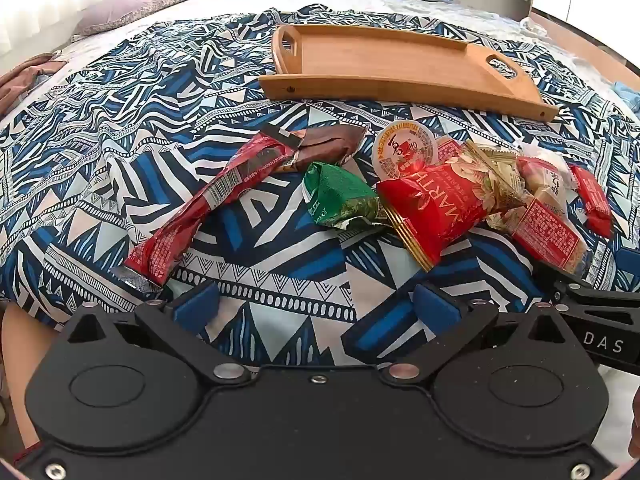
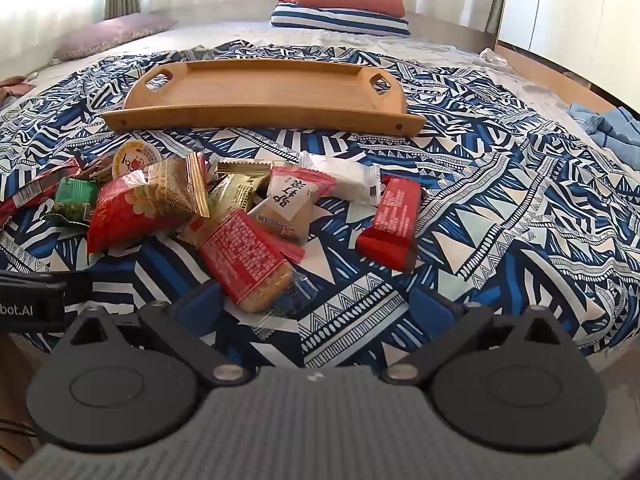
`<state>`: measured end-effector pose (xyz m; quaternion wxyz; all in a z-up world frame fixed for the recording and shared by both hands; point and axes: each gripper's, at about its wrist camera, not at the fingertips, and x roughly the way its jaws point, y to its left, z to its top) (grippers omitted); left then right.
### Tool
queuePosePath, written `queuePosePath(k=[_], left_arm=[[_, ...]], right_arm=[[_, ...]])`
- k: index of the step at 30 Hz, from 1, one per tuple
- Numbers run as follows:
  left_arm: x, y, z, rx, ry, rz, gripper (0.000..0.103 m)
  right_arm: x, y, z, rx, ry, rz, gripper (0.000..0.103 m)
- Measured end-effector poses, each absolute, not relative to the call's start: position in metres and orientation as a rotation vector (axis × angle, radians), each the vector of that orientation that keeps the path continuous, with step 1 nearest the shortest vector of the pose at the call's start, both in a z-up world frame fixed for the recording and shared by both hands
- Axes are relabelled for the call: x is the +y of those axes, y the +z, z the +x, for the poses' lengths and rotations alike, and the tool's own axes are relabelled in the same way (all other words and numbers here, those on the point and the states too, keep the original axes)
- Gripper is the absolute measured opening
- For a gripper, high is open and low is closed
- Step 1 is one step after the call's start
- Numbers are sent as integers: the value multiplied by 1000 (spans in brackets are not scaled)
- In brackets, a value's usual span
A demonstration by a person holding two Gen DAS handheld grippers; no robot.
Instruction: Organize snacks
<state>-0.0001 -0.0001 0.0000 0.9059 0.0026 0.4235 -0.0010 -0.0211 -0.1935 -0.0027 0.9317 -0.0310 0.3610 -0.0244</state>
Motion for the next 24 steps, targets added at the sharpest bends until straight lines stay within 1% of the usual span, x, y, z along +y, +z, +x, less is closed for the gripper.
queuePosePath(k=[24], left_arm=[[0, 0, 0, 876, 0, 10, 103]], right_arm=[[-194, -3, -20, 740, -45, -69, 103]])
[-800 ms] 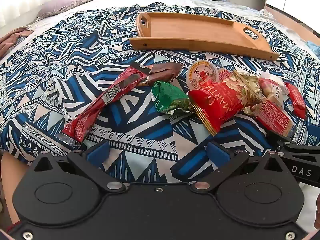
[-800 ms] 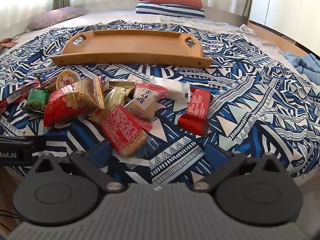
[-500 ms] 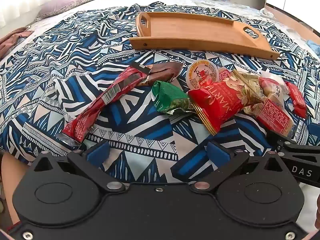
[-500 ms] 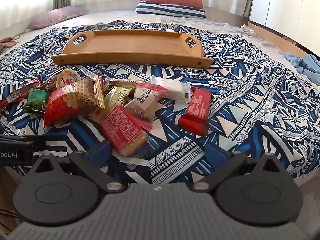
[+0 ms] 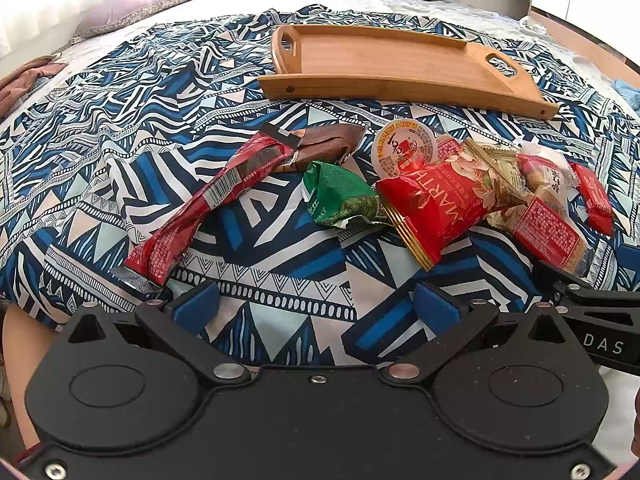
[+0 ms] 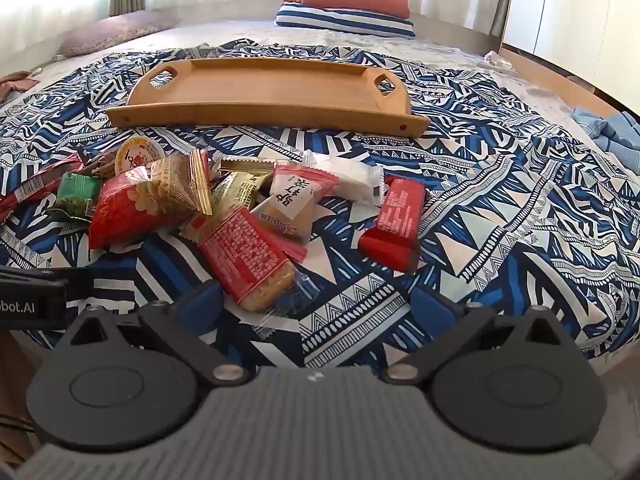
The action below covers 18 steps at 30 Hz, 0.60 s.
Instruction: Organize snacks
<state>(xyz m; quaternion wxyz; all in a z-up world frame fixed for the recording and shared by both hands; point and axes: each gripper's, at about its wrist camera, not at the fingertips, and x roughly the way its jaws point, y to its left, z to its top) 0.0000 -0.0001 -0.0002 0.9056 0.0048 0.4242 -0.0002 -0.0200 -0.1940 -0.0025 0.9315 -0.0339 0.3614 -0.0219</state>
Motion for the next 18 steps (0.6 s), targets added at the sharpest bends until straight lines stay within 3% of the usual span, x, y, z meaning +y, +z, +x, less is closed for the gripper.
queuePosePath(k=[18], left_arm=[[-1, -1, -1, 871, 0, 12, 103]], right_arm=[[-192, -2, -21, 740, -45, -74, 103]])
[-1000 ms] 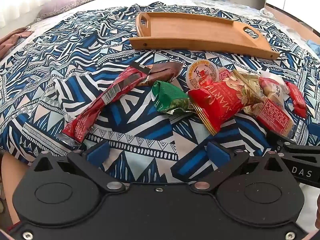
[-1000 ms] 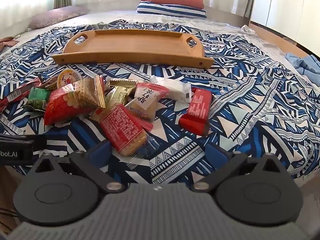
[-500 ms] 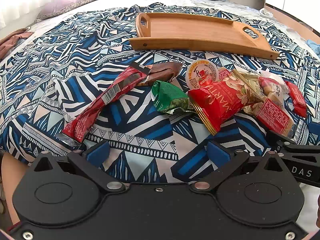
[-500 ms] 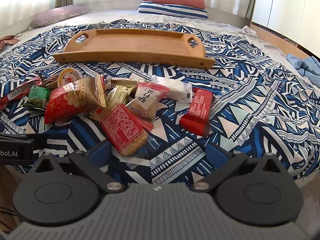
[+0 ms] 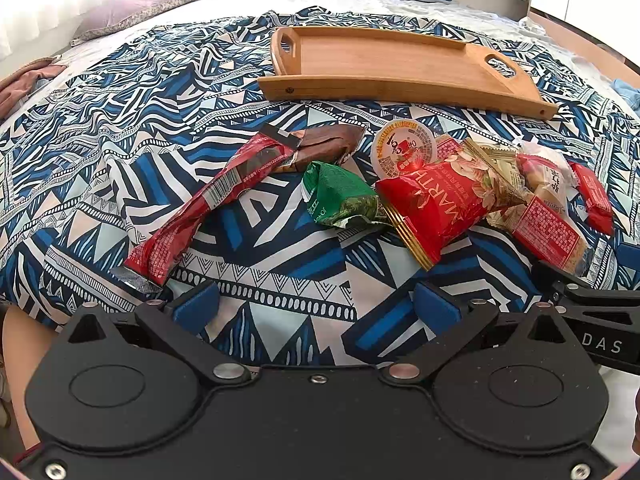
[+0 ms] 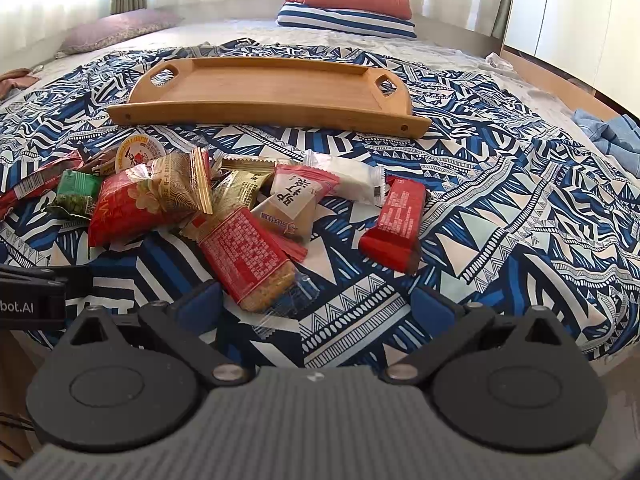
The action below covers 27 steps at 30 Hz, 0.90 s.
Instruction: Organize snacks
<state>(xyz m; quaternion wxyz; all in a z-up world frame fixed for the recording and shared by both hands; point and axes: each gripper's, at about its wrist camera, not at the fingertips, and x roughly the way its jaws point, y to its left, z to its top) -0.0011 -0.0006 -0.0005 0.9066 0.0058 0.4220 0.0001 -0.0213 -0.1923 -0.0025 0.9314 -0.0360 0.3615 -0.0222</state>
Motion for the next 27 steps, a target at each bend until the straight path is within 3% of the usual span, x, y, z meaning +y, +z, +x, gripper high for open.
queuePosePath(k=[27], left_arm=[[-1, -1, -2, 868, 0, 13, 103]], right_arm=[[-191, -3, -20, 740, -46, -80, 103]])
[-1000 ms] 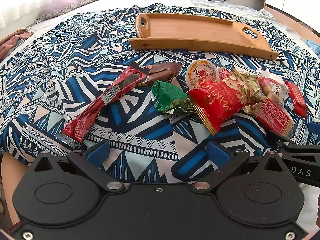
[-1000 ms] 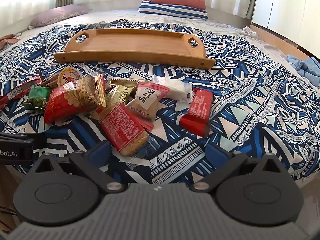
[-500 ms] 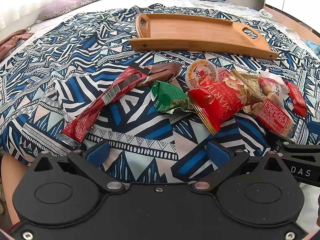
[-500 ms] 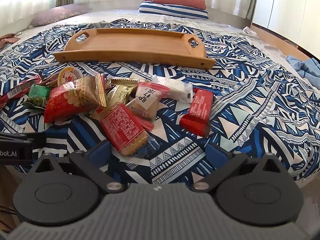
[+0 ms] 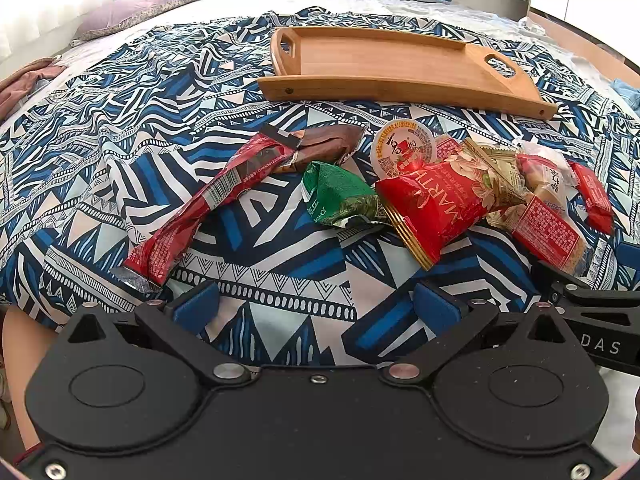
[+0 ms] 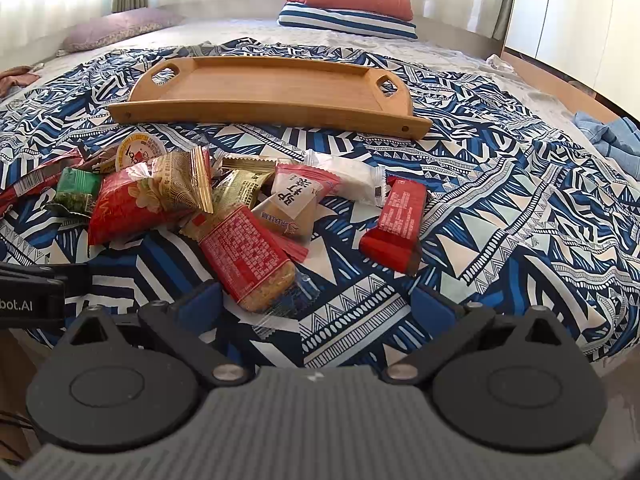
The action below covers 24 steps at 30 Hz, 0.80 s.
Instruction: Organize snacks
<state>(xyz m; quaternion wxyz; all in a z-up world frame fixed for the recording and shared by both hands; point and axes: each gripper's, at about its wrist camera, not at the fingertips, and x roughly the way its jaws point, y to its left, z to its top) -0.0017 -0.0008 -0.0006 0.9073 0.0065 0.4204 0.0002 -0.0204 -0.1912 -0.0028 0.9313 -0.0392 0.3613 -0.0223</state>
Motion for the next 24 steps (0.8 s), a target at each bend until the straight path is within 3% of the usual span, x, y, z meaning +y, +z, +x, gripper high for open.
queuePosePath(k=[24], left_arm=[[-1, 4, -1, 871, -5, 18, 103]], right_arm=[[-189, -3, -22, 729, -51, -107, 103]])
